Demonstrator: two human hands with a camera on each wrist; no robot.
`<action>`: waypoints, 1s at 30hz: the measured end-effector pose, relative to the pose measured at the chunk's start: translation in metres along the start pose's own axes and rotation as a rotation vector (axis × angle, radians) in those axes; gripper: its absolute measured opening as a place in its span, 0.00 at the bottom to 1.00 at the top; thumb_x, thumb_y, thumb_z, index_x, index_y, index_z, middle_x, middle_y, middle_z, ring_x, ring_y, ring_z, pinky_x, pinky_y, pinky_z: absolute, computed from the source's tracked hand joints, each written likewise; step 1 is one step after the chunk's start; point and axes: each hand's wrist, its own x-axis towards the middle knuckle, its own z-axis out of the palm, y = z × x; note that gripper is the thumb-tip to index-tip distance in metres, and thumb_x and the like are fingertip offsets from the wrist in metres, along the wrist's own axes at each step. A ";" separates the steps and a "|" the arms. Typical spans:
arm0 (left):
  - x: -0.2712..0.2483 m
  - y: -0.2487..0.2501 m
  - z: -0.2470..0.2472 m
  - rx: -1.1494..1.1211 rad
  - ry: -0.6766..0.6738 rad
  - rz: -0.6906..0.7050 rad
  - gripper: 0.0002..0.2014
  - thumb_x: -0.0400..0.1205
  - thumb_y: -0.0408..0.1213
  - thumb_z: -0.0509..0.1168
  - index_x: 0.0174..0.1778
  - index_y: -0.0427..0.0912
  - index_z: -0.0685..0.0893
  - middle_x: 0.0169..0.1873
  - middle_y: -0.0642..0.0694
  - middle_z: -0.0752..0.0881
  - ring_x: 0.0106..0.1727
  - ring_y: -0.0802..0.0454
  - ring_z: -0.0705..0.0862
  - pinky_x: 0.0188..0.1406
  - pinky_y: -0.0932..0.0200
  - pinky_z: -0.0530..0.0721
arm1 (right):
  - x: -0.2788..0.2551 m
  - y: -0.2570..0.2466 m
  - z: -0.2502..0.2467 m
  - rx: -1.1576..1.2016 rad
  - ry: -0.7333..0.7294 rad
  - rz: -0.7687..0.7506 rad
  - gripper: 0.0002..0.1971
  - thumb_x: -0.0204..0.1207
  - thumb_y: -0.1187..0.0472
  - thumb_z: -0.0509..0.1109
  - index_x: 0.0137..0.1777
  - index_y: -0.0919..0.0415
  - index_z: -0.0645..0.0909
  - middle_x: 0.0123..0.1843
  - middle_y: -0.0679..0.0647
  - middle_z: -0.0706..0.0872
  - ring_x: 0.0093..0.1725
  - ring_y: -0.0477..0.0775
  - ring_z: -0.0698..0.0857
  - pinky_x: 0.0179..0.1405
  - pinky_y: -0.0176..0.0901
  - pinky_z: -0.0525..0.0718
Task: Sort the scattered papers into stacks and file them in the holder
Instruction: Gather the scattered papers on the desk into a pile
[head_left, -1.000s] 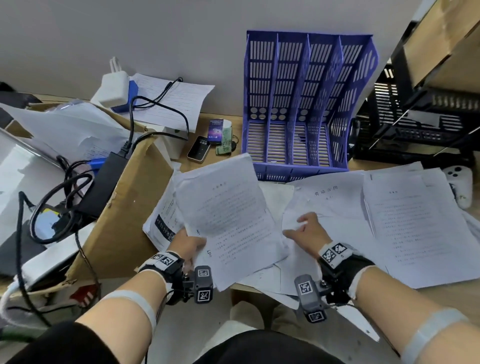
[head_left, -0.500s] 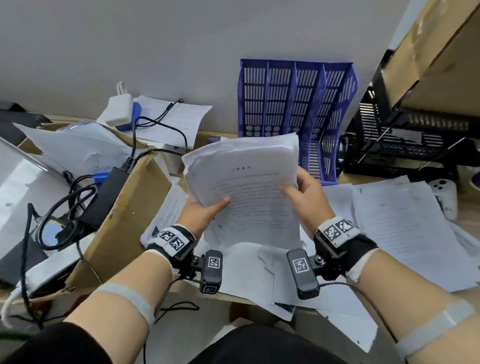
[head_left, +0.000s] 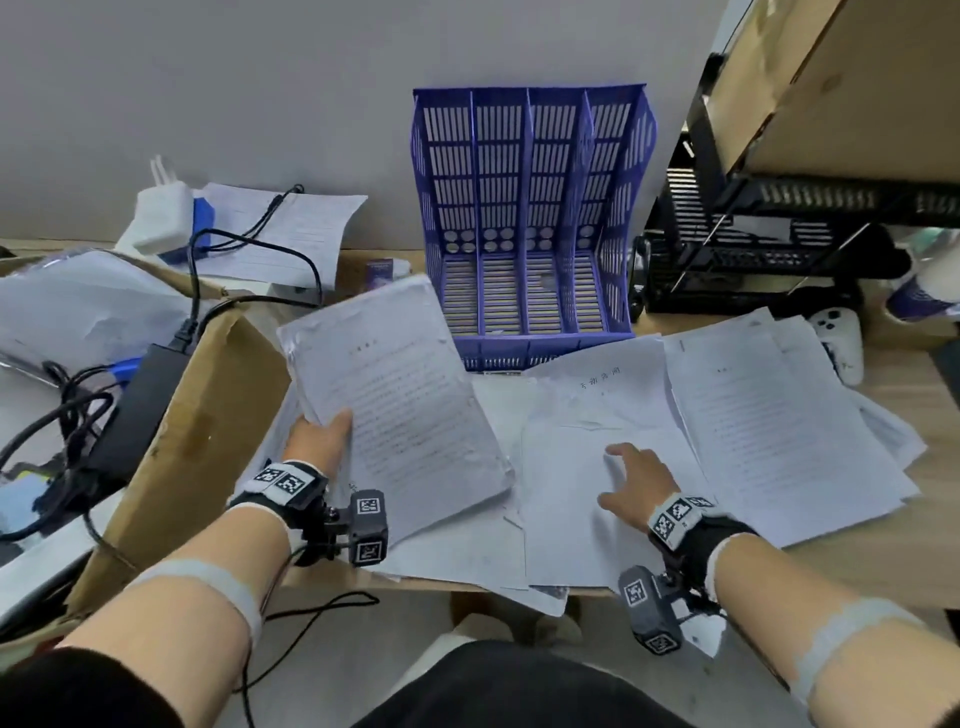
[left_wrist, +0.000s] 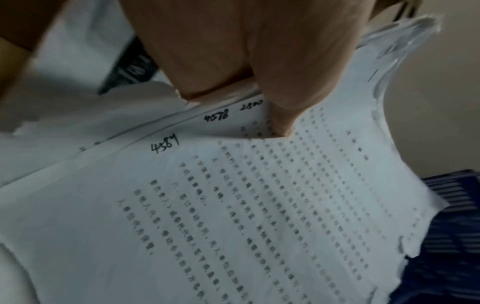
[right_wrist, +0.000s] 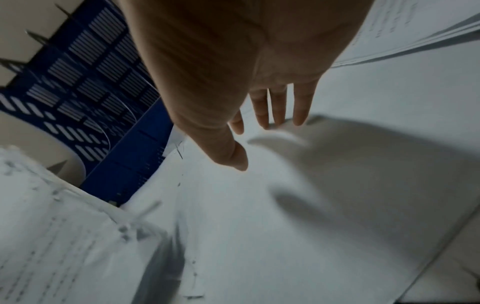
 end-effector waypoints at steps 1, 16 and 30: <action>0.001 -0.009 0.001 0.057 -0.029 -0.037 0.30 0.80 0.50 0.67 0.71 0.29 0.76 0.64 0.28 0.84 0.63 0.27 0.84 0.61 0.40 0.82 | 0.002 -0.002 -0.001 -0.051 0.014 -0.025 0.39 0.69 0.56 0.75 0.80 0.57 0.65 0.77 0.61 0.71 0.76 0.62 0.73 0.73 0.48 0.72; -0.037 -0.032 0.022 0.258 0.115 -0.017 0.20 0.78 0.35 0.69 0.62 0.43 0.68 0.65 0.36 0.72 0.56 0.35 0.80 0.56 0.44 0.82 | 0.049 -0.007 -0.013 -0.631 0.050 -0.063 0.54 0.48 0.37 0.81 0.72 0.54 0.58 0.68 0.57 0.67 0.70 0.63 0.69 0.63 0.59 0.76; -0.089 -0.028 0.095 0.189 -0.670 -0.080 0.13 0.83 0.35 0.68 0.64 0.45 0.81 0.61 0.39 0.84 0.62 0.42 0.87 0.61 0.46 0.86 | 0.074 0.012 -0.031 -0.536 0.027 0.020 0.58 0.48 0.32 0.81 0.73 0.59 0.60 0.70 0.59 0.71 0.73 0.64 0.69 0.66 0.62 0.75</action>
